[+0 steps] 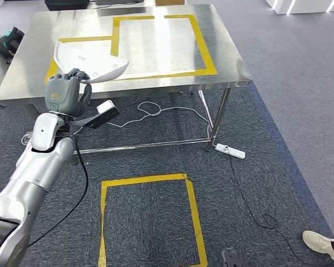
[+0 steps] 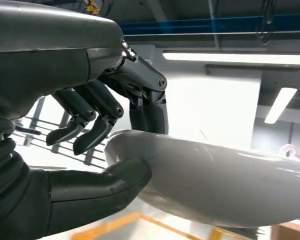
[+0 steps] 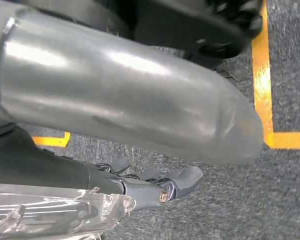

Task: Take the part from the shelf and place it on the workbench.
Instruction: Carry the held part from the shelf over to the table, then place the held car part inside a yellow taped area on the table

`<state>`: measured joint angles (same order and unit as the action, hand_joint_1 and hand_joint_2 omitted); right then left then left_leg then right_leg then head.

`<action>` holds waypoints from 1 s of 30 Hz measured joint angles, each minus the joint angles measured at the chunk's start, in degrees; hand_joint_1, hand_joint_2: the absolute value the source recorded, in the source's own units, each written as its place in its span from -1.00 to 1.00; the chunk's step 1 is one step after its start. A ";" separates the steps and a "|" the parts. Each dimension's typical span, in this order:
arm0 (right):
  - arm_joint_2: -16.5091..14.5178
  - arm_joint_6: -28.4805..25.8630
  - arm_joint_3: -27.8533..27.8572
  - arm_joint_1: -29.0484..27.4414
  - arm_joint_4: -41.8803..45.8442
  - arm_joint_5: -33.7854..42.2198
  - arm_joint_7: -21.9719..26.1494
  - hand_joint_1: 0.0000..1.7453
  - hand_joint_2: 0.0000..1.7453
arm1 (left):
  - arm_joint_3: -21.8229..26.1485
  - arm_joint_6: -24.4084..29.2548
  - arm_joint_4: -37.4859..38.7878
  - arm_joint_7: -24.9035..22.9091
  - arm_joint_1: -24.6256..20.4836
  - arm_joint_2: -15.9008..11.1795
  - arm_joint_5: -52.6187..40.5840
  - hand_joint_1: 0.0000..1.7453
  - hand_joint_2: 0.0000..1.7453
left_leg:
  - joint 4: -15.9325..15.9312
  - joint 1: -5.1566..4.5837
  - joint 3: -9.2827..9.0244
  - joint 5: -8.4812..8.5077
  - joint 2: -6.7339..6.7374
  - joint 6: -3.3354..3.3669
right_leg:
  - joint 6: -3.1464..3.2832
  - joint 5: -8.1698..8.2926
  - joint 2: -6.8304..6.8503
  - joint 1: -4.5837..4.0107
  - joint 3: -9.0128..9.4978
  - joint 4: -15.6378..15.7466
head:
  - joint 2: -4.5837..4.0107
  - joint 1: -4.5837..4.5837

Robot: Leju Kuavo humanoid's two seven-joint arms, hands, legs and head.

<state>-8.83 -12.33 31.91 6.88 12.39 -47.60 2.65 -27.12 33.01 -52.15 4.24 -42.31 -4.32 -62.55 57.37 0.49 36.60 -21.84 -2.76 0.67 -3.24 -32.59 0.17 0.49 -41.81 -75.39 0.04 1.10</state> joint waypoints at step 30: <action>-0.21 1.57 0.02 0.69 0.08 0.32 1.22 -1.00 -1.00 | 0.06 -4.33 0.19 10.51 -0.51 -0.55 9.14 1.00 1.00 | -0.49 0.29 -0.67 -0.17 2.96 -1.81 | 1.26 8.73 1.97 -0.14 7.67 17.99 | -0.01 0.73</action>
<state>-9.04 -10.75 31.93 7.56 12.47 -47.28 3.87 -27.06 28.69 -51.96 14.75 -42.82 -4.86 -53.42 56.89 0.78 35.92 -22.01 0.20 -1.14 -1.97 -23.86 2.13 0.35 -34.14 -57.40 0.03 1.84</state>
